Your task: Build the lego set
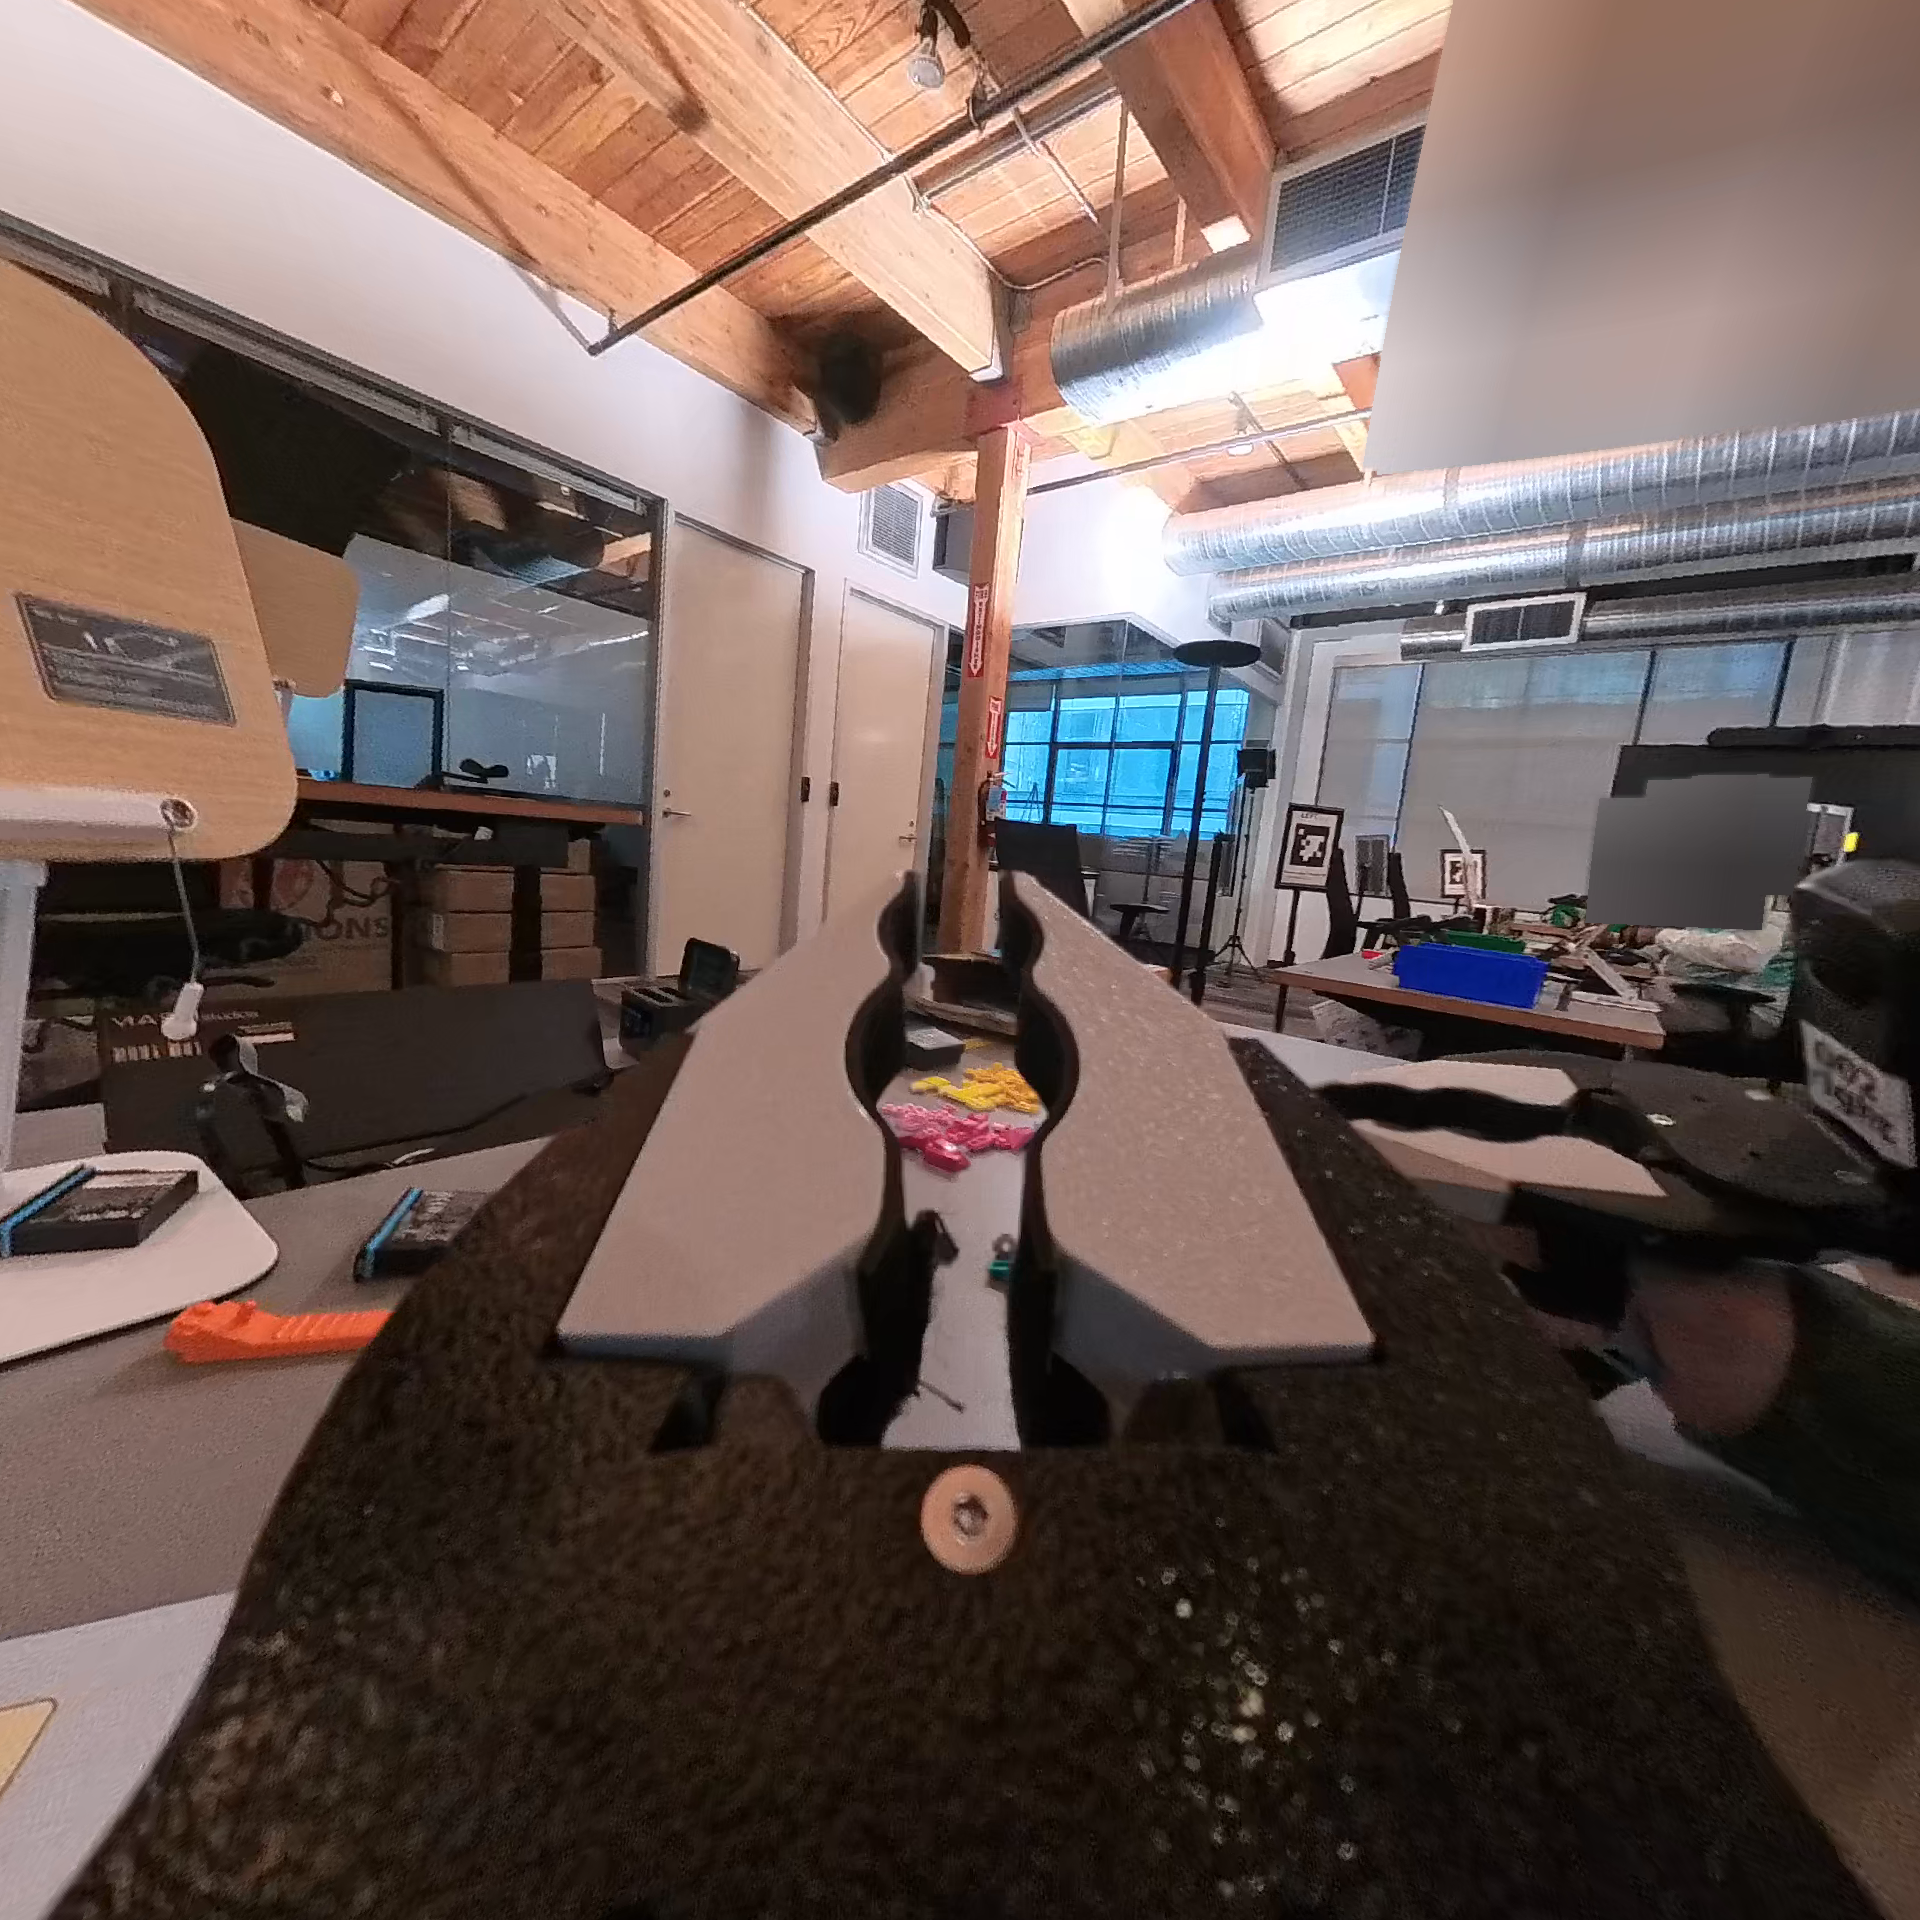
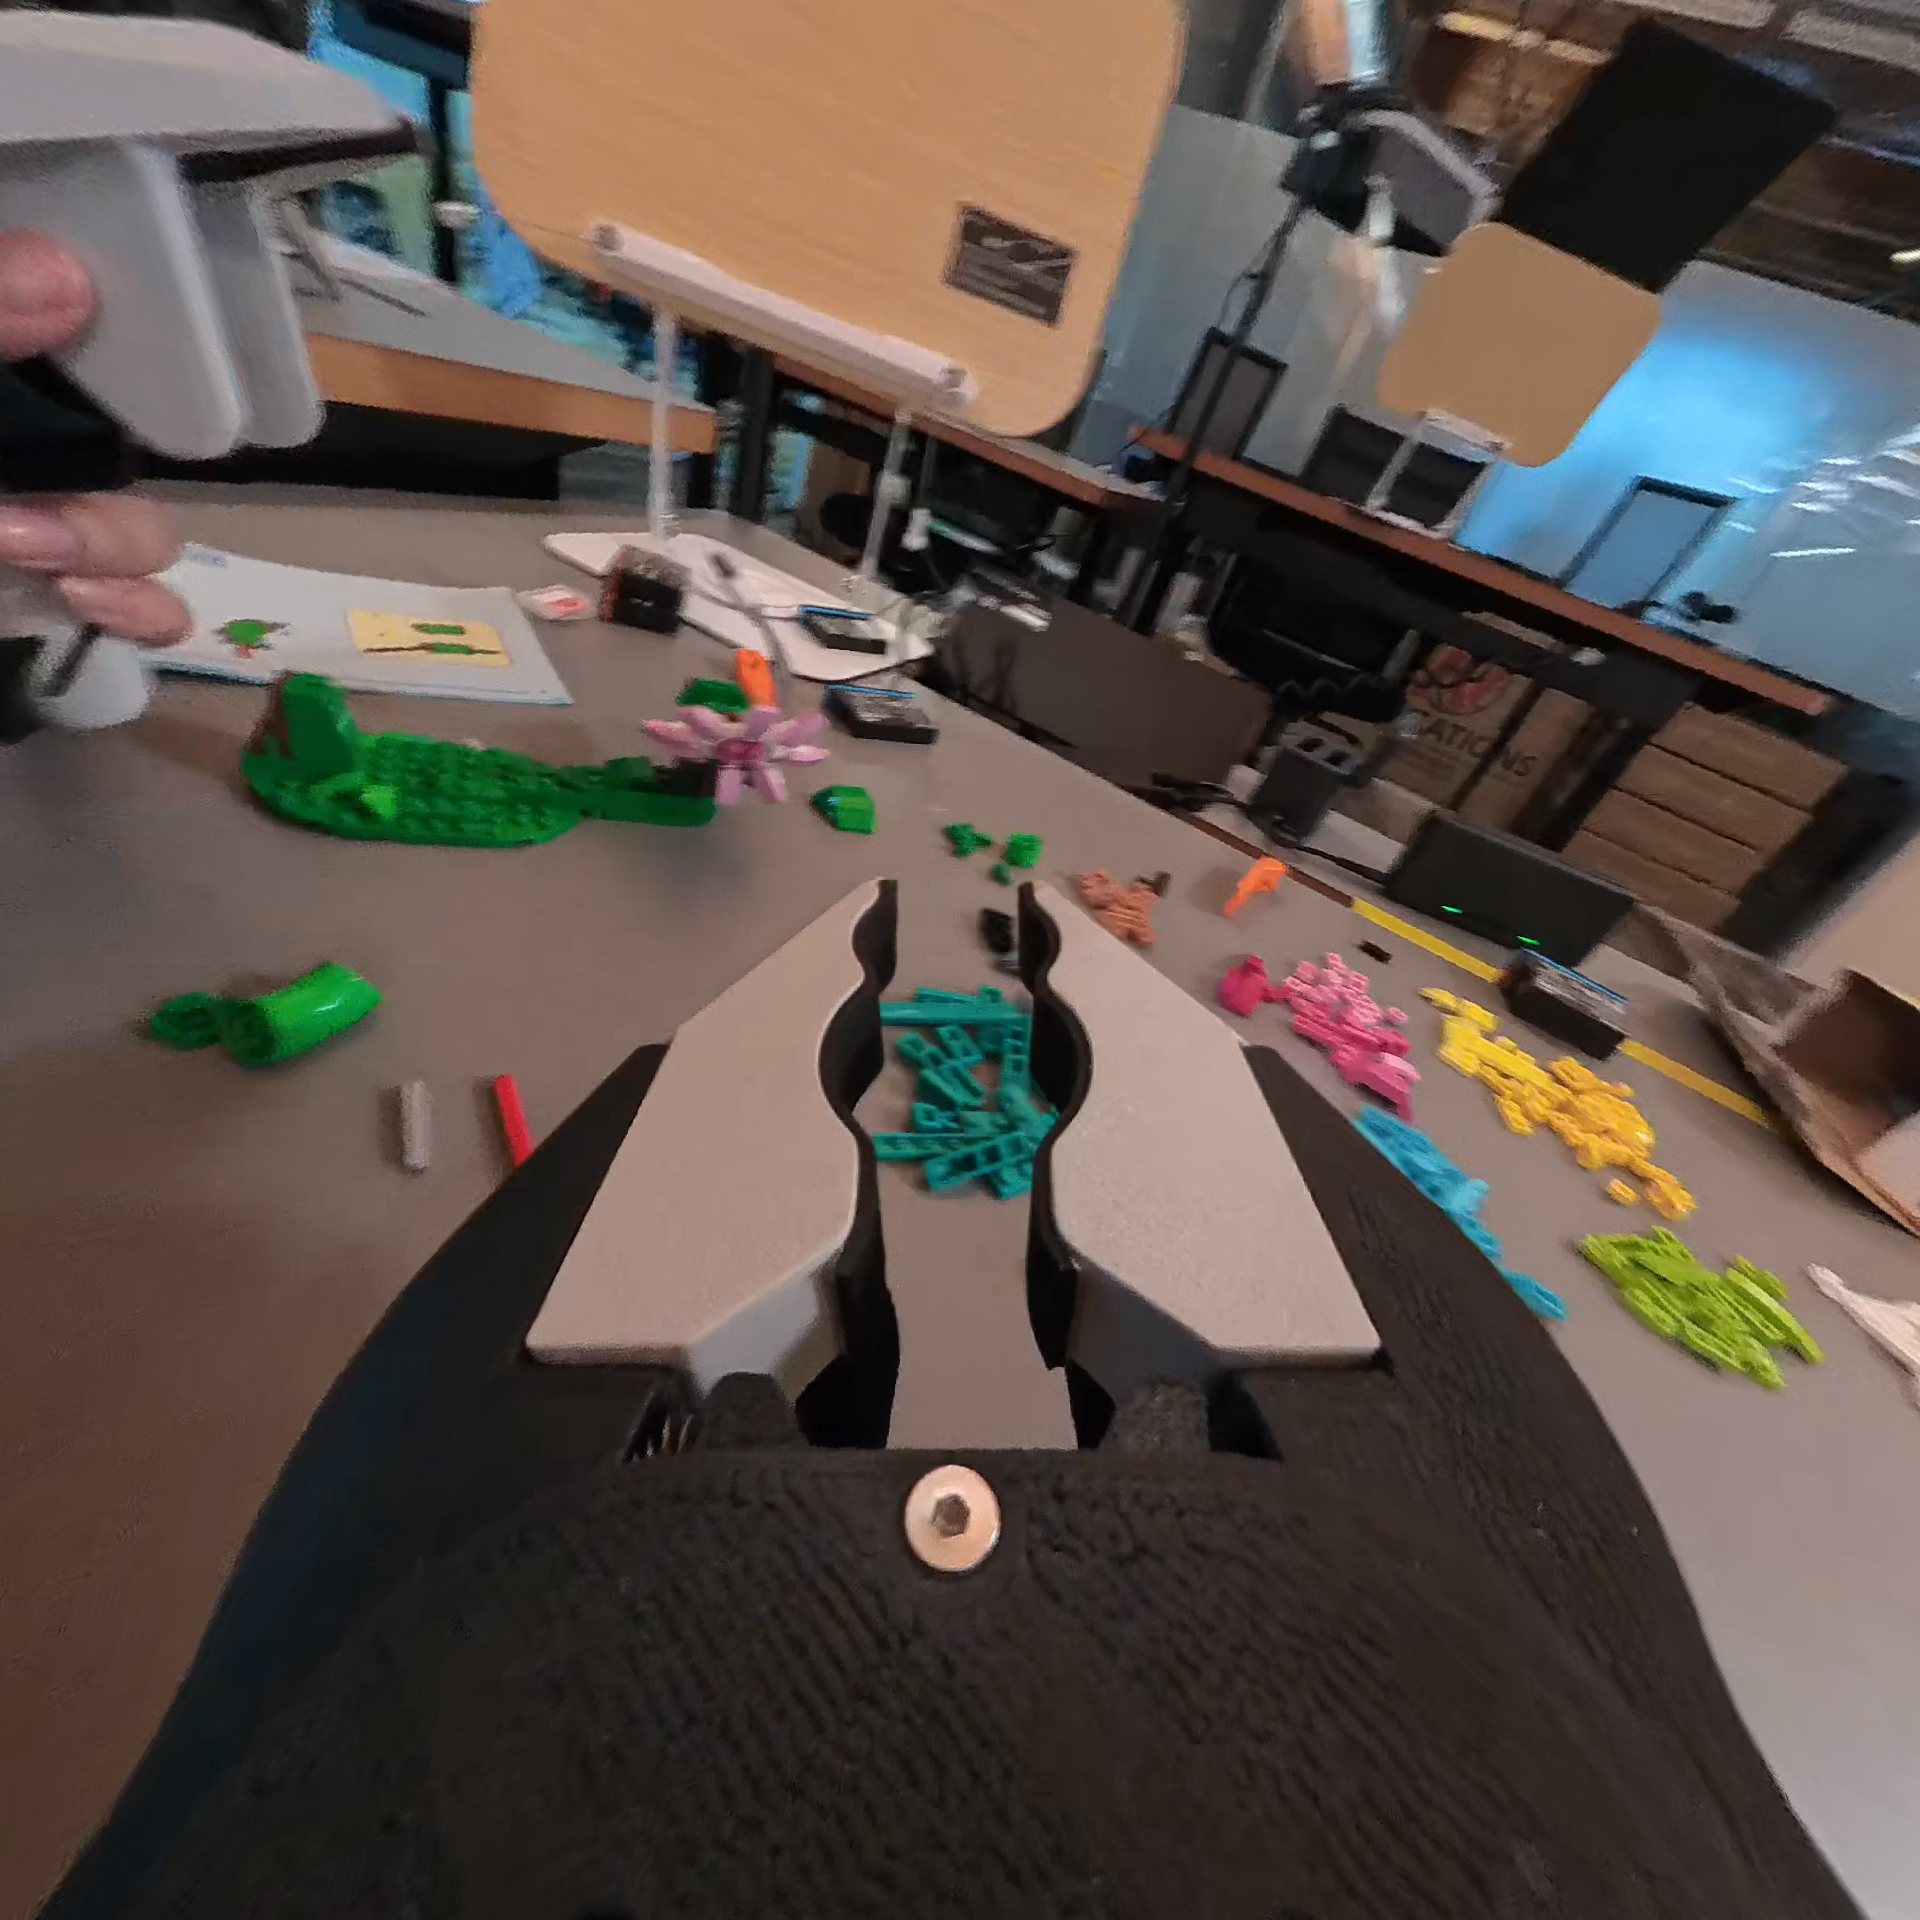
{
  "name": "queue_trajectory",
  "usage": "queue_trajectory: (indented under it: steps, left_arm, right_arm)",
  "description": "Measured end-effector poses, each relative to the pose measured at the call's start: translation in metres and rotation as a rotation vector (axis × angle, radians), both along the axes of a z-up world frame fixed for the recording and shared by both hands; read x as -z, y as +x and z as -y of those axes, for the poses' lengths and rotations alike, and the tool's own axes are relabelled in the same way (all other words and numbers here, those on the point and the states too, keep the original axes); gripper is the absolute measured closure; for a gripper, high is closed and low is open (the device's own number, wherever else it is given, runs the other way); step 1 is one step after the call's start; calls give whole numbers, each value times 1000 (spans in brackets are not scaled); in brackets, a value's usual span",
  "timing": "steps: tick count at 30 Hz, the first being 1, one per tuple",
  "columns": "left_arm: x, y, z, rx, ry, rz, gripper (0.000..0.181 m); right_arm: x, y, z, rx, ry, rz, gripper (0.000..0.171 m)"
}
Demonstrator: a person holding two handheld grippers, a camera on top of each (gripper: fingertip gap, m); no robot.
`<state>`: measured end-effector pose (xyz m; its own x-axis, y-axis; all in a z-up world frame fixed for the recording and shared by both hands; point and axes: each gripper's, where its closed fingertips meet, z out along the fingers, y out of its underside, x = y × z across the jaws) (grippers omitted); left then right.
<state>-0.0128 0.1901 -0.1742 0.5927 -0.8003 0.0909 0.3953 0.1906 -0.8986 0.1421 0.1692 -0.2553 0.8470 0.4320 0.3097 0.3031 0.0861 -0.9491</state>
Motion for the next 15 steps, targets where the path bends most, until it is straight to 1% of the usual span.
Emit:
queue_trajectory:
  steps: [2, 4, 6, 8, 11, 15]
  left_arm:
    - [-1, -2, 0, -18, 15, -8, 170]
    - [0, -1, 0, -21, 18, -17, 170]
    - [1, 0, -1, -23, 20, -24, 170]
    - [1, 0, 0, -25, 23, -27, 170]
    - [1, -1, -1, -30, 27, -30, 171]
    - [1, 0, 0, -22, 25, -30, 171]
  right_arm:
    - [7, -22, 9, -119, -77, 27, 149]
    - [20, -47, 22, -256, -204, 45, 148]
    - [40, -69, 38, -381, -379, 87, 149]
    - [63, -82, 50, -450, -532, 160, 143]
    - [81, -84, 57, -441, -587, 267, 142]
    - [78, -64, 58, -361, -611, 228, 140]
